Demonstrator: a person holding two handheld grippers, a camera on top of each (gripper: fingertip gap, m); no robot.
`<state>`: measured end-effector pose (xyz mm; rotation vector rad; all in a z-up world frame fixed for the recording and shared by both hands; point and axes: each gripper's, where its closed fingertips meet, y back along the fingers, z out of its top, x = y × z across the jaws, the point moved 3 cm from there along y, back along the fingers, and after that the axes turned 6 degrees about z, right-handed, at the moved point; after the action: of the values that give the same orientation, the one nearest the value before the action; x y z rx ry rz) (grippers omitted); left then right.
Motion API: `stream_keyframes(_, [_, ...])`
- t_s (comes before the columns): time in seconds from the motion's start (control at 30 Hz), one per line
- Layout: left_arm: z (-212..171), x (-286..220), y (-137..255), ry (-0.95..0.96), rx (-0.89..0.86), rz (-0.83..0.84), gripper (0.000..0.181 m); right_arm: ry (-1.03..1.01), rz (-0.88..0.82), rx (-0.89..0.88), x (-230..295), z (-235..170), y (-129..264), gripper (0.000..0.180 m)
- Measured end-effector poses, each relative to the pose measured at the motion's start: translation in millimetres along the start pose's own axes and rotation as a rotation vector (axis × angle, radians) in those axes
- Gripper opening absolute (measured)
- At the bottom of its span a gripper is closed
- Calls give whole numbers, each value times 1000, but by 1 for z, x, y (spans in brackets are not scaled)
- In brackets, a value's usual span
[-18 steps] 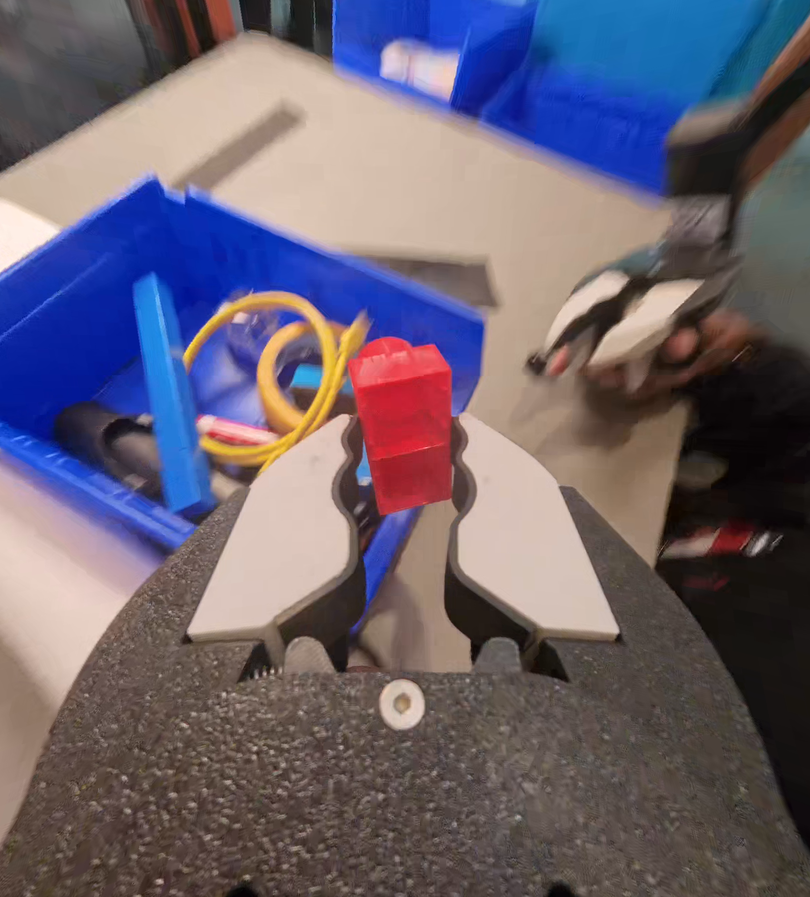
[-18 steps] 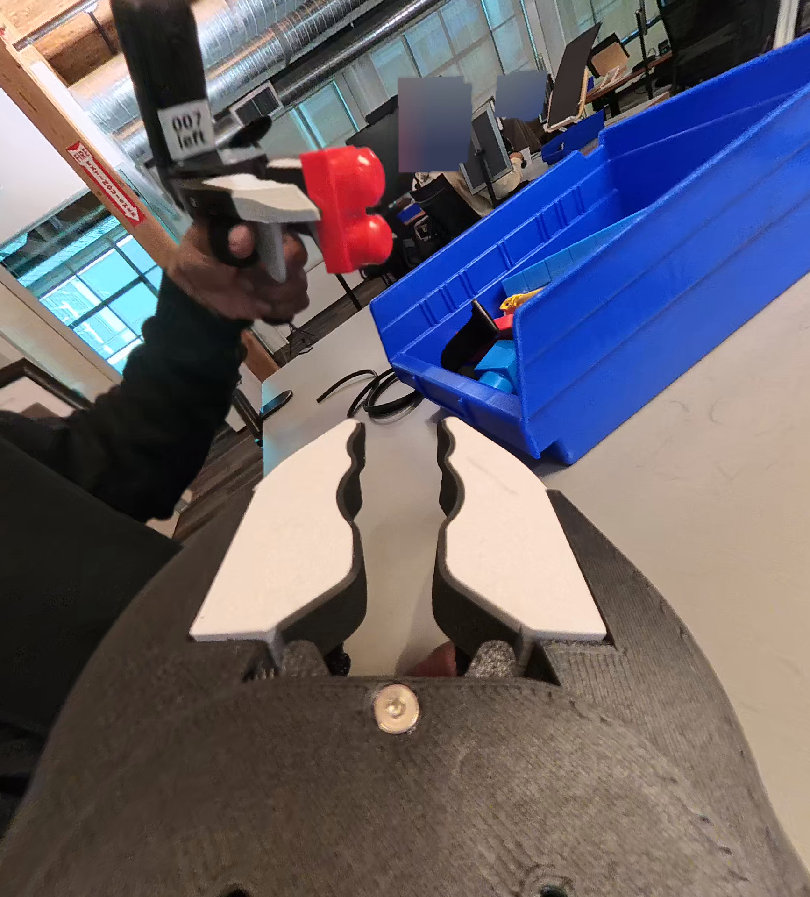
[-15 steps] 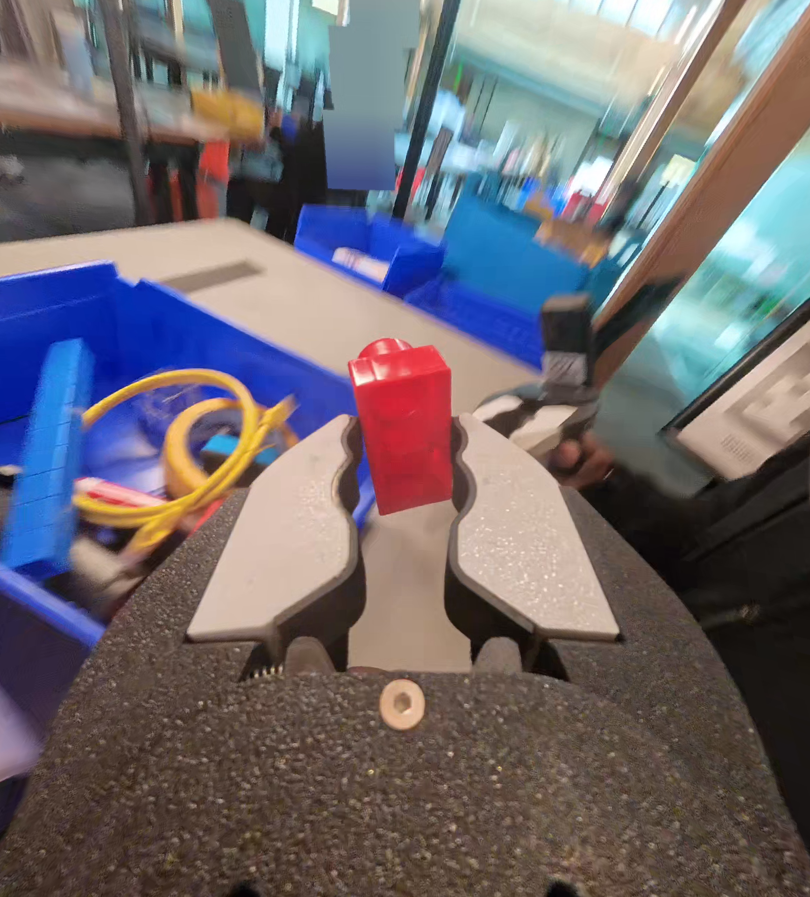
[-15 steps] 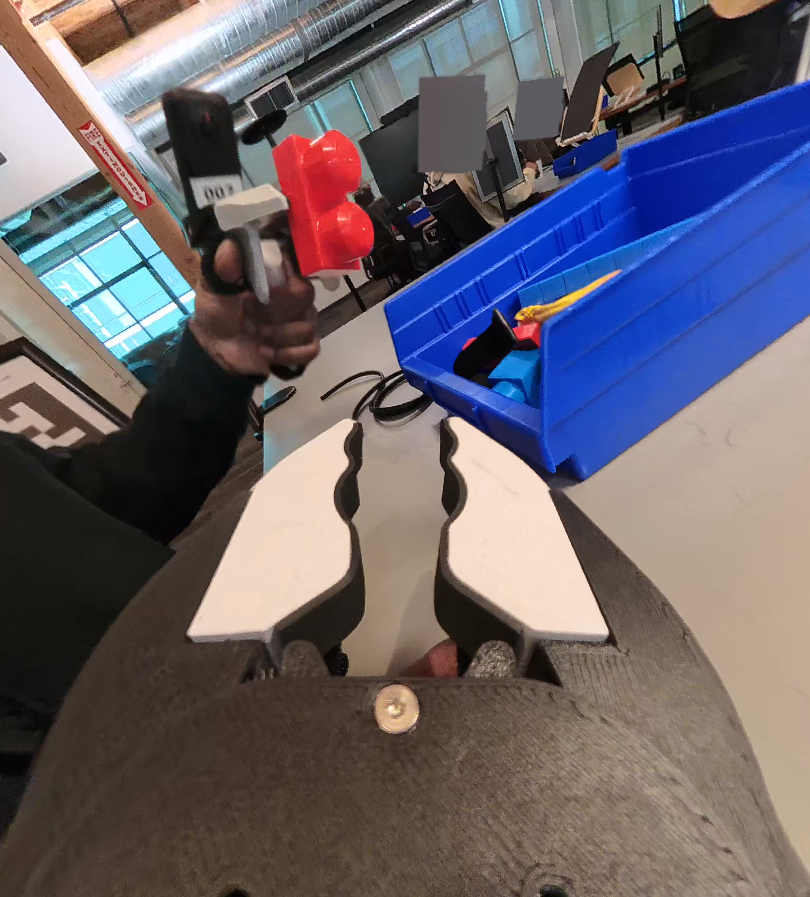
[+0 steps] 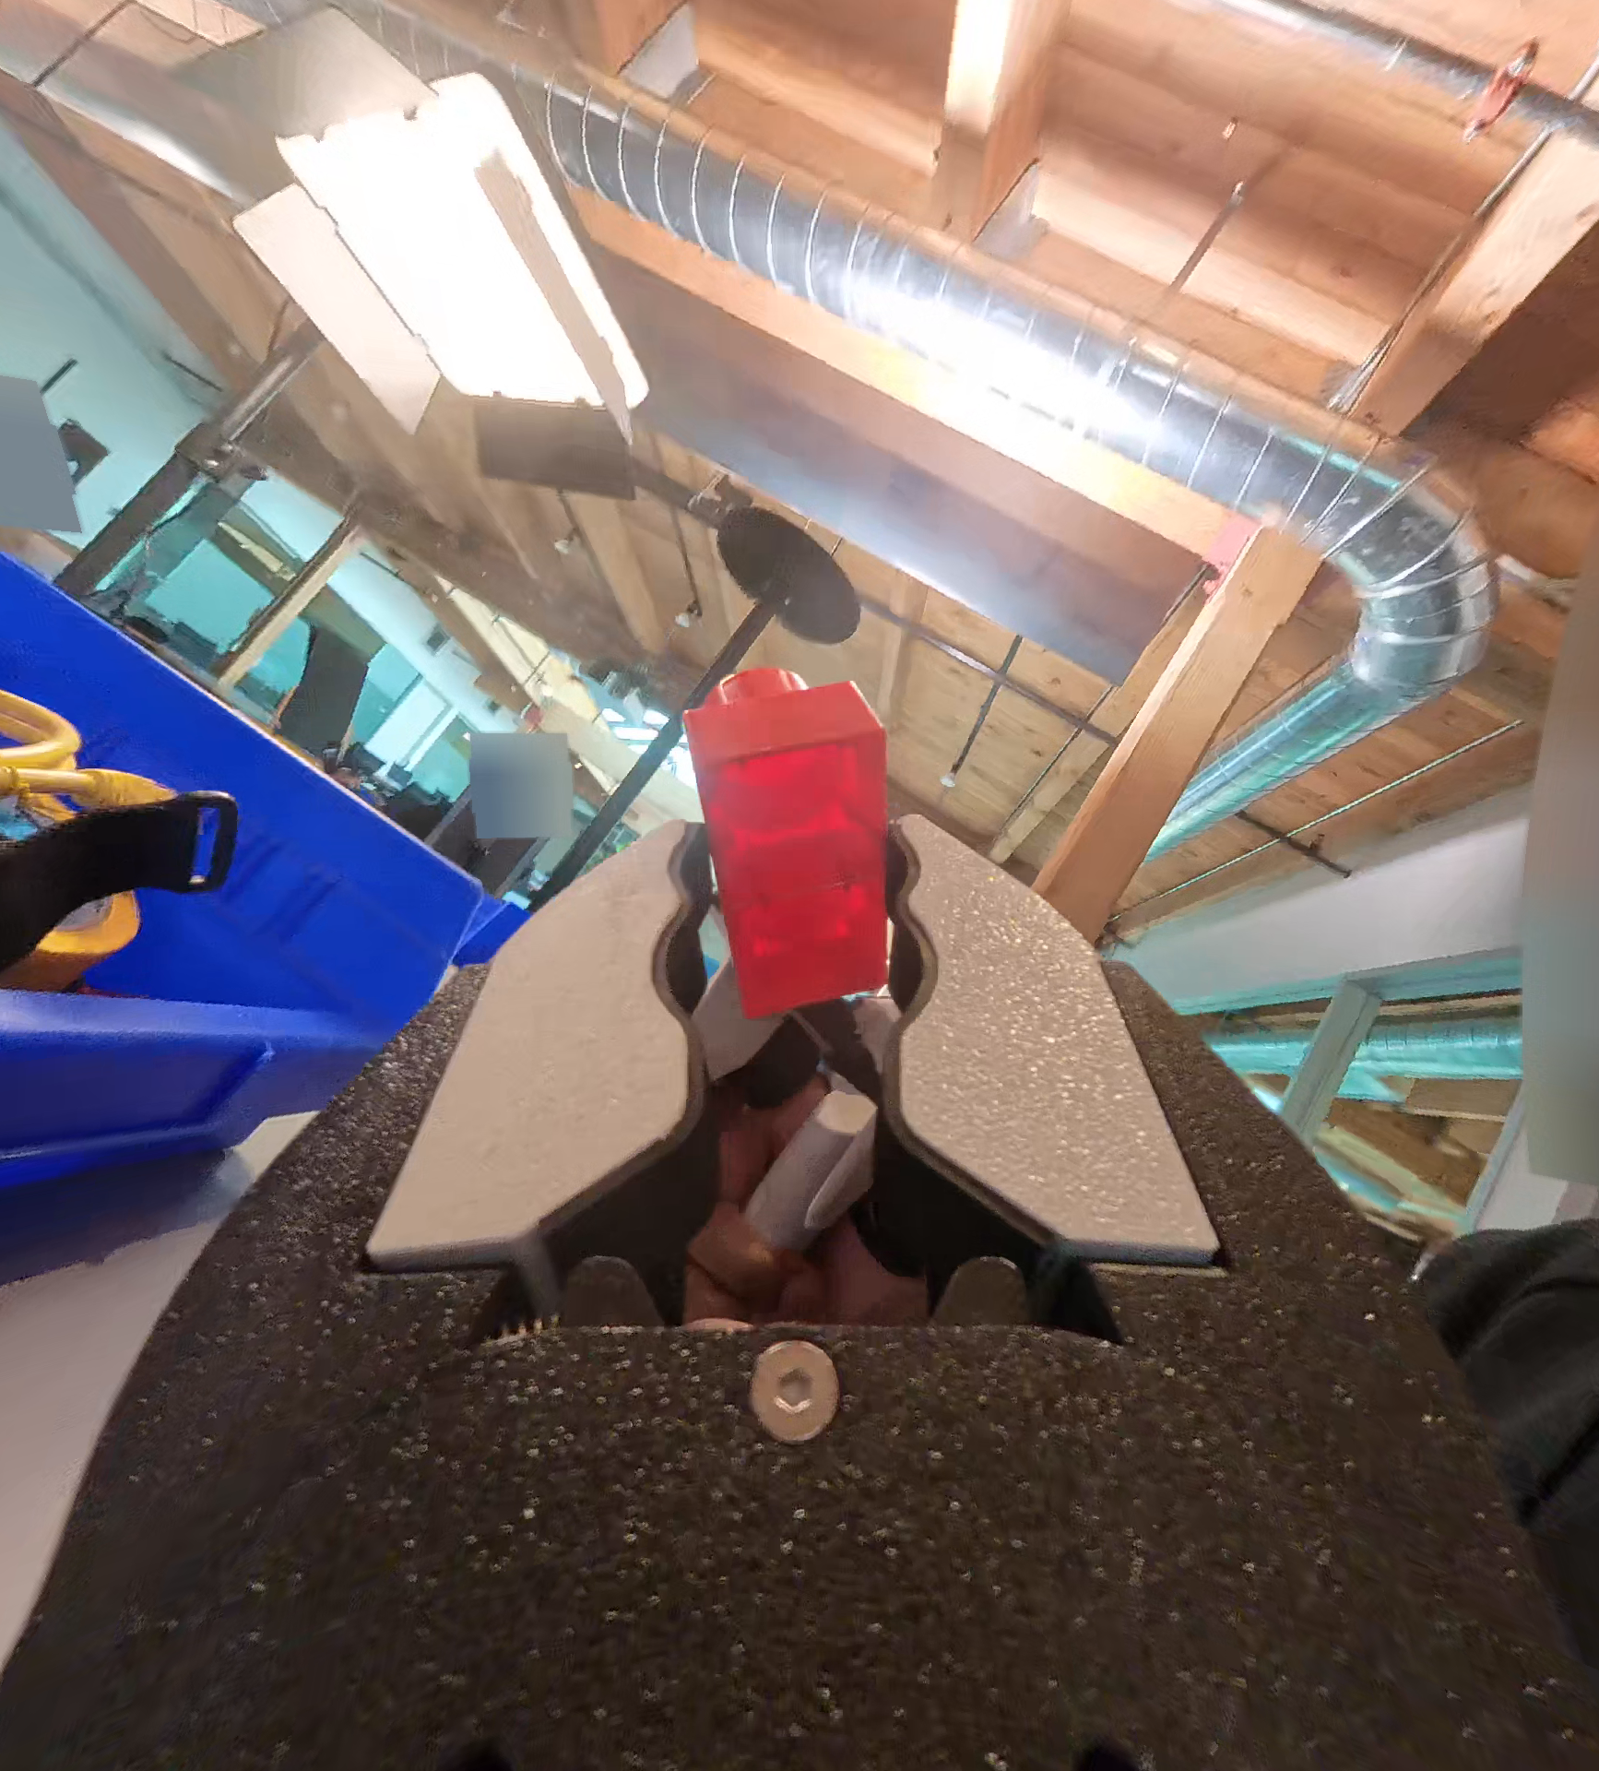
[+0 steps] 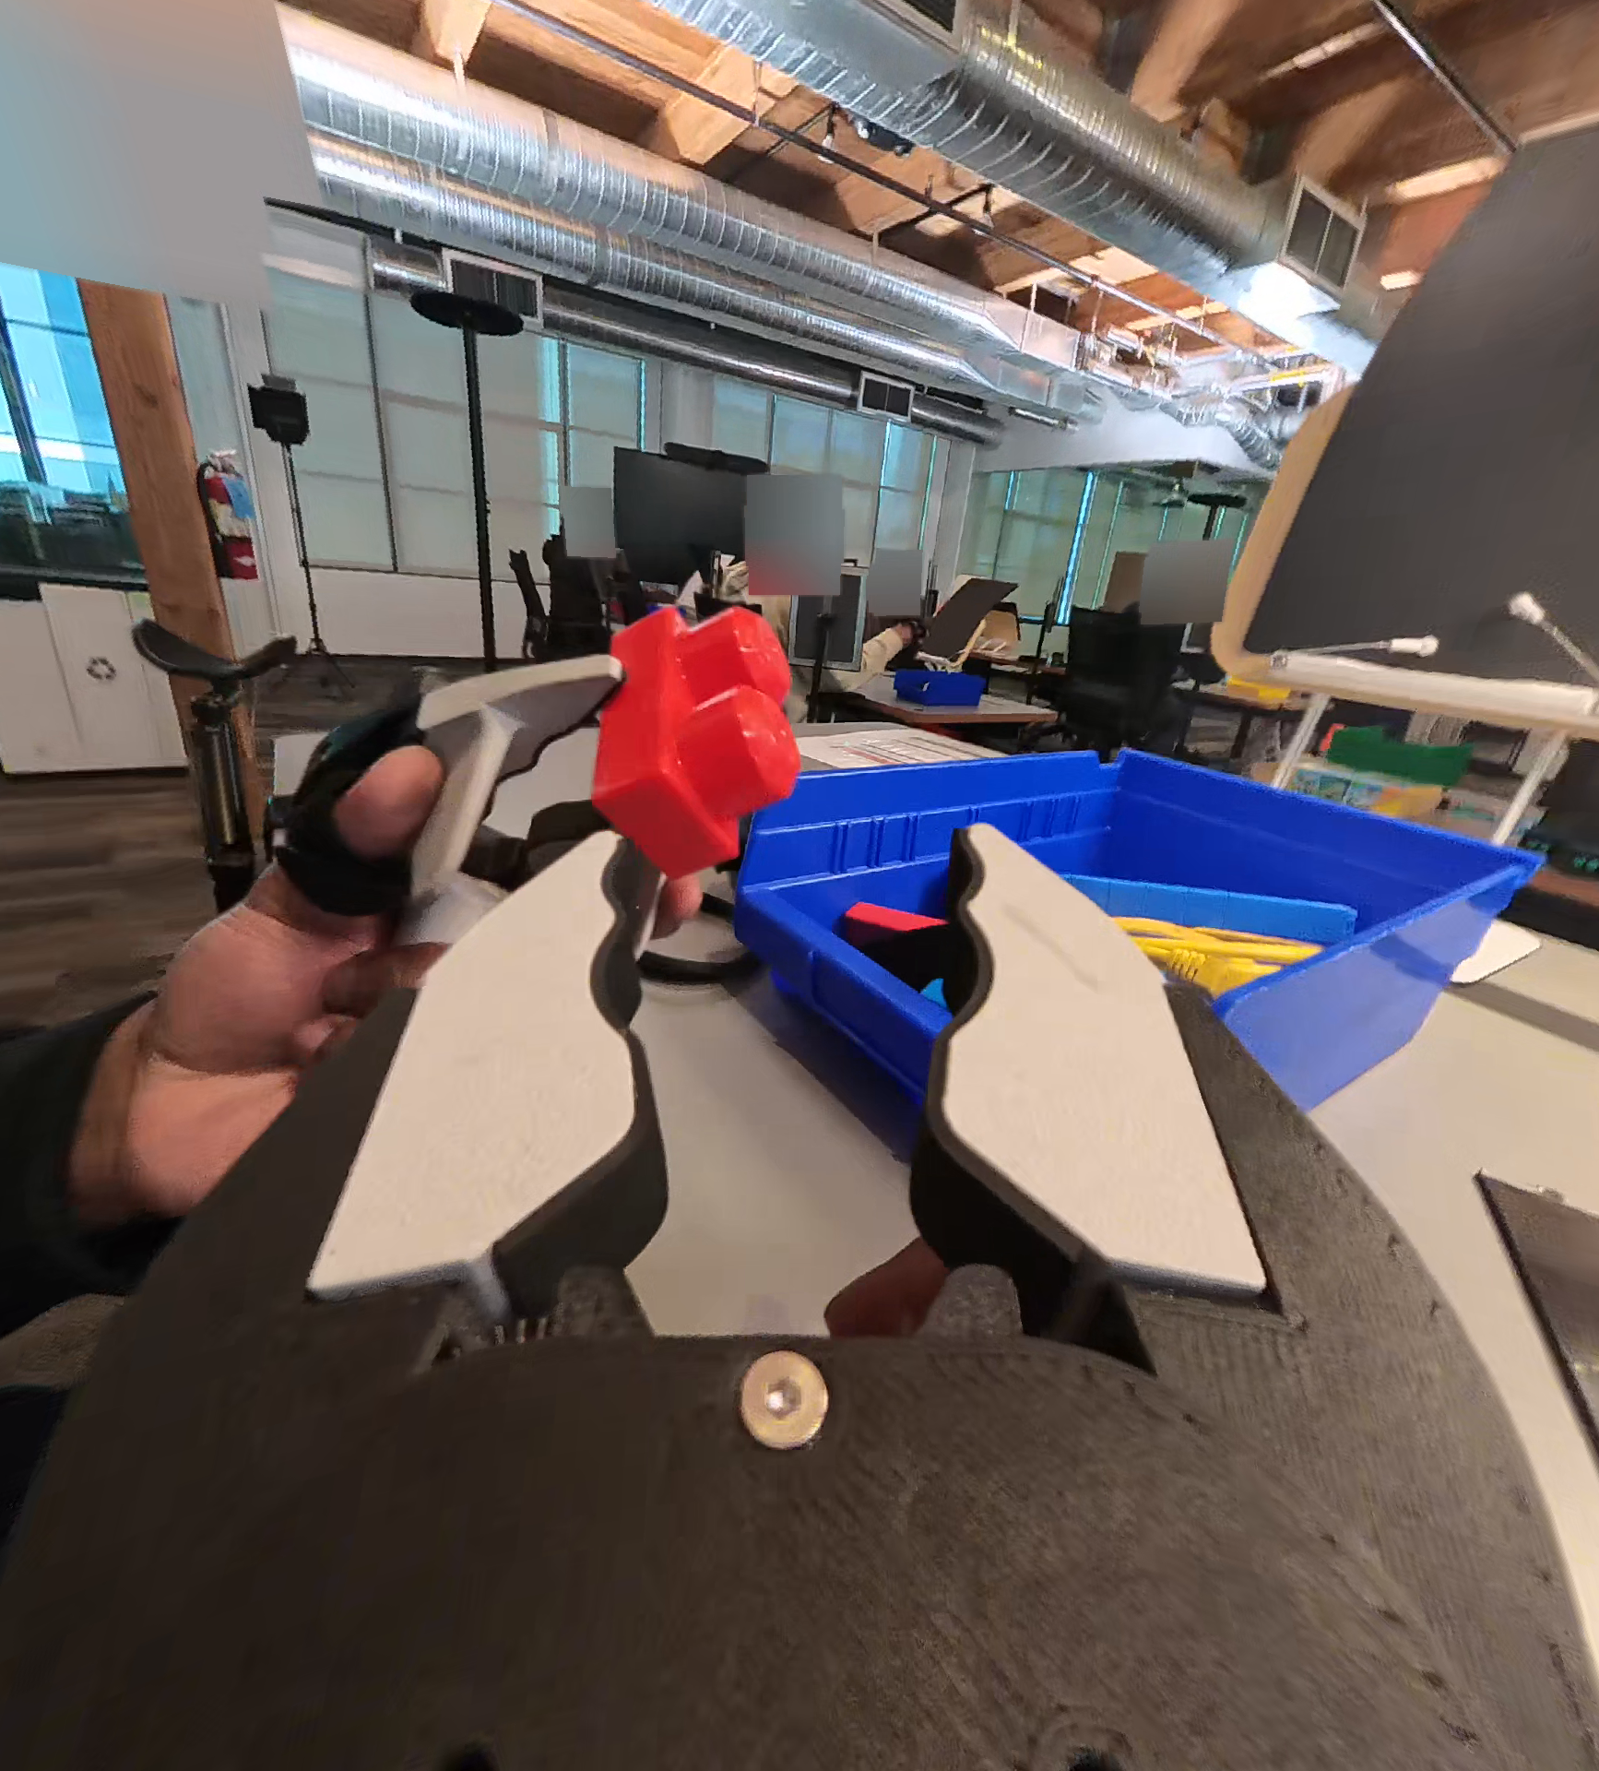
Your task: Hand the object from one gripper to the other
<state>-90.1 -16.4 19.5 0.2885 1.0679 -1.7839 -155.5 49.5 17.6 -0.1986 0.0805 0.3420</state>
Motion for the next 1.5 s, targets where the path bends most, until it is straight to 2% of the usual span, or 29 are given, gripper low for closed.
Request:
stream_keyframes(0.17, [-5,-12,5,-78,5,-17,35,151,29,9,27,2,-5,68])
stream_keyframes(0.33, [-12,-22,6,-166,30,-19,35,189,-15,-12,43,3,-12,71])
stream_keyframes(0.43, [-21,-31,6,-197,63,-51,35,213,-55,4,46,-2,-14,61])
stream_keyframes(0.5, [-25,-37,7,-216,84,-80,35,229,-108,-32,41,2,-9,42])
stream_keyframes(0.67, [-31,-43,8,-274,150,-106,36,81,-8,-112,38,10,6,38])
stream_keyframes(0.77, [-18,-37,13,-444,168,-57,54,4,89,-87,35,10,17,34])
stream_keyframes(0.8, [-16,-36,15,-531,205,-47,60,-19,138,-59,36,8,19,29])
stream_keyframes(0.83, [-17,-35,17,-623,258,-46,65,-28,142,-48,33,8,21,10])
stream_keyframes(0.87, [-20,-33,18,-700,318,-38,67,-30,140,-59,30,8,22,4])
stream_keyframes(0.93, [-30,-33,19,-775,412,-65,71,-77,140,-73,25,9,22,3])
stream_keyframes(1.13, [-46,-30,15,-883,488,-19,71,-39,-21,-21,9,2,17,3])
stream_keyframes(1.23, [-51,-24,11,-971,502,63,69,-5,-94,-28,7,2,15,3])
stream_keyframes(1.33, [-58,-25,11,-1024,519,68,61,22,-76,-35,13,3,13,3])
stream_keyframes(1.4, [-61,-28,12,-1042,522,44,46,13,-72,-35,13,3,13,4])
stream_keyframes(1.5, [-59,-31,12,-1018,506,39,45,23,-76,-37,14,3,13,4])
